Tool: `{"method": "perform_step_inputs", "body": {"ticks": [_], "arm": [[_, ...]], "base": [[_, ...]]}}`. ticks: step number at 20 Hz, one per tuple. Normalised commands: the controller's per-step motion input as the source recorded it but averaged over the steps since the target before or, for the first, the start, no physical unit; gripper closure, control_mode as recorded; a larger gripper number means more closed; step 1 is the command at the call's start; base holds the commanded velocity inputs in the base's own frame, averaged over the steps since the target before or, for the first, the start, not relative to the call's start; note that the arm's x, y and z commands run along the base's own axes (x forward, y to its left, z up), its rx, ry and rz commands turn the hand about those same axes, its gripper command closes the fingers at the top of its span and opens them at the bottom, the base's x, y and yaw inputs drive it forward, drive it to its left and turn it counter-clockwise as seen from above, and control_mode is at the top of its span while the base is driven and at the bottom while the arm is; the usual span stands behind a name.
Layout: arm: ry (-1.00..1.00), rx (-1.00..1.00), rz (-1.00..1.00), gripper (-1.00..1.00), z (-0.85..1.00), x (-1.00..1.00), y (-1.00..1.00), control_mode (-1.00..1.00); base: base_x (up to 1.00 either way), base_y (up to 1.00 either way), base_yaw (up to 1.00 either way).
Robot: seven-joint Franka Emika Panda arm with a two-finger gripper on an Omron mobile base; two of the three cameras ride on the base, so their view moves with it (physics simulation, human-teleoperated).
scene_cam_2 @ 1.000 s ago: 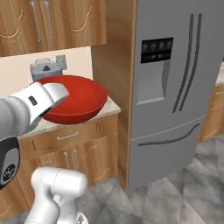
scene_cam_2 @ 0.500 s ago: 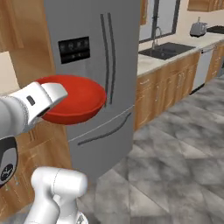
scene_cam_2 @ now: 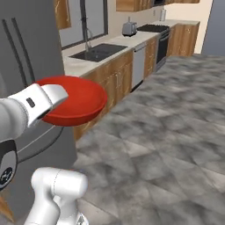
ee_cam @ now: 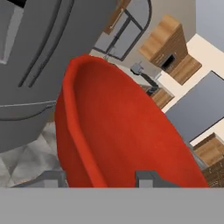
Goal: Move the bowls from the cabinet to the plates on the dining table.
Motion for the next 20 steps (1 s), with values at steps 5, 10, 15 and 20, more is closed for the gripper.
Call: {"method": "perform_step_inputs", "body": {"ticks": [5, 10, 15, 20], "arm": [[0.0, 0.0, 0.0, 1.0, 0.0, 0.0, 0.0, 1.0], [0.0, 0.0, 0.0, 1.0, 0.0, 0.0, 0.0, 1.0], [0.0, 0.0, 0.0, 1.0, 0.0, 0.0, 0.0, 1.0], [0.0, 0.0, 0.0, 1.0, 0.0, 0.0, 0.0, 1.0]], "base": [[1.0, -0.51, -0.21], [1.0, -0.71, -0.17], [1.0, -0.72, -0.25], [1.0, -0.64, -0.28]]}}
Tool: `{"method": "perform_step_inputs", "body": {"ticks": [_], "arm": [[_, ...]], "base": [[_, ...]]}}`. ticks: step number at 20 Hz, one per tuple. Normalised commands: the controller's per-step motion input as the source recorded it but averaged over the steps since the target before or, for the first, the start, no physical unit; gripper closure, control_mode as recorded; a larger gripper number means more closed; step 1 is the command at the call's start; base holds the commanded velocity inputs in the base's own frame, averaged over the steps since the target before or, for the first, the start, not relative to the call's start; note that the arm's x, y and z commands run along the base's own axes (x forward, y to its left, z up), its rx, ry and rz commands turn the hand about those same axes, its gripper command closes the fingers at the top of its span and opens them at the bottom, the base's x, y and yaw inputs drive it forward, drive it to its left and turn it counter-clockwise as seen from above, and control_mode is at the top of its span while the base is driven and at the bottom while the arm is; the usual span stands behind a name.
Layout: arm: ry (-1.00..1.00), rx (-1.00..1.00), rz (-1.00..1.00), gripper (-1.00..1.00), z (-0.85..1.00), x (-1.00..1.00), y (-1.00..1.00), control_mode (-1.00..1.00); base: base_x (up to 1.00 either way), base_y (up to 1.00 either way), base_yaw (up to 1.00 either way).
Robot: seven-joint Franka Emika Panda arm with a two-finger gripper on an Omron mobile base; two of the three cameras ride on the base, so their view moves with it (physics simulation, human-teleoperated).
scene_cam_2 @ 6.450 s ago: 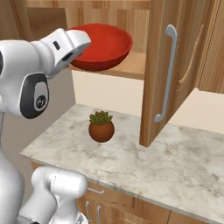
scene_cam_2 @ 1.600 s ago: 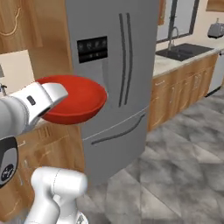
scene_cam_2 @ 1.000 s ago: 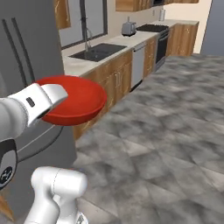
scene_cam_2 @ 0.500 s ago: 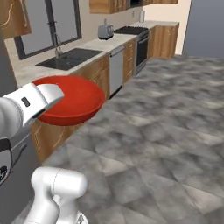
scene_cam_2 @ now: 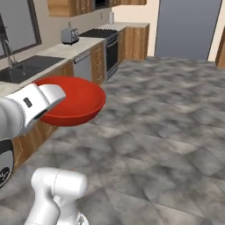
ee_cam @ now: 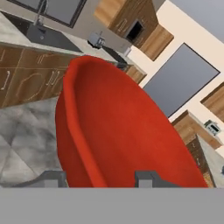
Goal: Move the bowls from the cabinet to the plates on the dining table.
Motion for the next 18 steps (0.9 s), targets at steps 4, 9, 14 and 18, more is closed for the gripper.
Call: {"method": "perform_step_inputs", "body": {"ticks": [4, 9, 14, 18], "arm": [[0.0, 0.0, 0.0, 1.0, 0.0, 0.0, 0.0, 1.0], [0.0, 0.0, 0.0, 1.0, 0.0, 0.0, 0.0, 1.0], [0.0, 0.0, 0.0, 1.0, 0.0, 0.0, 0.0, 1.0], [0.0, 0.0, 0.0, 1.0, 0.0, 0.0, 0.0, 1.0]], "base": [[1.0, -0.64, -0.27], [1.0, -0.56, -0.25], [1.0, -0.34, -0.25], [1.0, -0.12, -0.27]]}}
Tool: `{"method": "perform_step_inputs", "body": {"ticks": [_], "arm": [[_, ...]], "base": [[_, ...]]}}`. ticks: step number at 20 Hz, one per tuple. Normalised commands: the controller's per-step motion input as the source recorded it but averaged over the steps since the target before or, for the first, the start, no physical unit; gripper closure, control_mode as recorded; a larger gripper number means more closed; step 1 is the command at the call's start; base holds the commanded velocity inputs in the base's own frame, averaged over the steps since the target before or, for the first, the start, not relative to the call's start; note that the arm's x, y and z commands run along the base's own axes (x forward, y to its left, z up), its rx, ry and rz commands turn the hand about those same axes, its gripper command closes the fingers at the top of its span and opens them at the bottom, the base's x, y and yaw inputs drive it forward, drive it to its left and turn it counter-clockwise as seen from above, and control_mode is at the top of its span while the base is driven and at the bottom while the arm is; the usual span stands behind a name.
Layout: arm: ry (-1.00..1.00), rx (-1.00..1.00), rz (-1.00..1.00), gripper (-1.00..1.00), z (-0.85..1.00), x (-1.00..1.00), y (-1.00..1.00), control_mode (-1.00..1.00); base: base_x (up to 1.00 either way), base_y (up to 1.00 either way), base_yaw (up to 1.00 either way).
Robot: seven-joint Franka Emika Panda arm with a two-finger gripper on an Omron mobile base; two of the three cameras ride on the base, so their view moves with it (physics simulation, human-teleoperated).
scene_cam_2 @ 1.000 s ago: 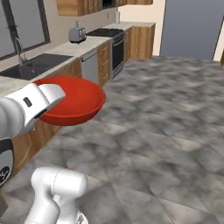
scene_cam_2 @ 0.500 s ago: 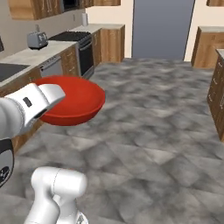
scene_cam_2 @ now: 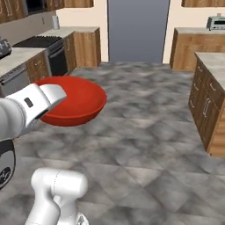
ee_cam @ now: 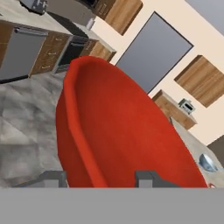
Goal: Move the bowls from the cabinet to the plates on the dining table.
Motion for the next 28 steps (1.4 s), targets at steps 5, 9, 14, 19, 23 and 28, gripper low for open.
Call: {"method": "perform_step_inputs", "body": {"ticks": [5, 9, 14, 19, 23, 28], "arm": [[0.0, 0.0, 0.0, 1.0, 0.0, 0.0, 0.0, 1.0], [0.0, 0.0, 0.0, 1.0, 0.0, 0.0, 0.0, 1.0], [0.0, 0.0, 0.0, 1.0, 0.0, 0.0, 0.0, 1.0], [0.0, 0.0, 0.0, 1.0, 0.0, 0.0, 0.0, 1.0], [0.0, 0.0, 0.0, 1.0, 0.0, 0.0, 0.0, 1.0], [0.0, 0.0, 0.0, 1.0, 0.0, 0.0, 0.0, 1.0]], "base": [[1.0, 0.0, -0.3], [1.0, 0.0, -0.31], [1.0, 0.0, -0.29], [1.0, -0.13, -0.3], [1.0, -0.38, -0.36], [1.0, -0.52, -0.42]]}}
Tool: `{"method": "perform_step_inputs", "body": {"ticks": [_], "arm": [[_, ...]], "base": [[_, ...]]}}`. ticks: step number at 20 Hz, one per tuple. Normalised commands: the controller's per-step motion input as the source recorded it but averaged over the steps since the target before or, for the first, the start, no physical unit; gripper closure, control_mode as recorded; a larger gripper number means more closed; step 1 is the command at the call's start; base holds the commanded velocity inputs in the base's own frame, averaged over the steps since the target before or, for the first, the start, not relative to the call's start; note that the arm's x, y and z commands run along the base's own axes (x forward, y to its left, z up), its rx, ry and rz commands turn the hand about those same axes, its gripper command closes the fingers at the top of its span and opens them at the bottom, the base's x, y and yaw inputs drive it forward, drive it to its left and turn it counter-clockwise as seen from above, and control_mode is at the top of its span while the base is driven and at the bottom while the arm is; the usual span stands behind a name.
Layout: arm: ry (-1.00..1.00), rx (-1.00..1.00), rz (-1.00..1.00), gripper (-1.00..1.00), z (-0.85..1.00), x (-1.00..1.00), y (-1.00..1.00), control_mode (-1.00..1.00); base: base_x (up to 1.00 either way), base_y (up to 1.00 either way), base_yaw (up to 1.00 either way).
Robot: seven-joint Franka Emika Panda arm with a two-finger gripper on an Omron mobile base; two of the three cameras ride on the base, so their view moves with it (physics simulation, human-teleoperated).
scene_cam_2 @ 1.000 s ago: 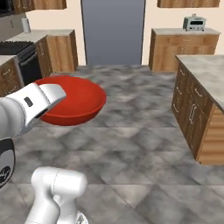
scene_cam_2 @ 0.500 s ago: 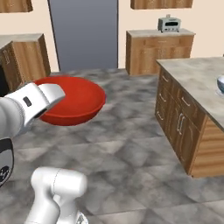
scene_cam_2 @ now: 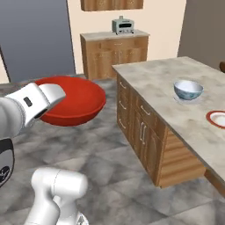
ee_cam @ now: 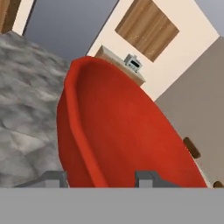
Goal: Move the bowls from the cabinet to the plates on the dining table.
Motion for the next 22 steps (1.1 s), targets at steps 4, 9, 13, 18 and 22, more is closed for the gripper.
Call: {"method": "perform_step_inputs", "body": {"ticks": [4, 9, 13, 18, 22], "arm": [[0.0, 0.0, 0.0, 1.0, 0.0, 0.0, 0.0, 1.0], [0.0, 0.0, 0.0, 1.0, 0.0, 0.0, 0.0, 1.0], [0.0, 0.0, 0.0, 1.0, 0.0, 0.0, 0.0, 1.0], [0.0, 0.0, 0.0, 1.0, 0.0, 0.0, 0.0, 1.0], [0.0, 0.0, 0.0, 1.0, 0.0, 0.0, 0.0, 1.0]], "base": [[1.0, -0.45, -0.44], [0.94, 0.03, -0.38], [0.86, 0.5, -0.28], [0.71, 0.15, -0.42], [0.51, -0.01, -0.53]]}}
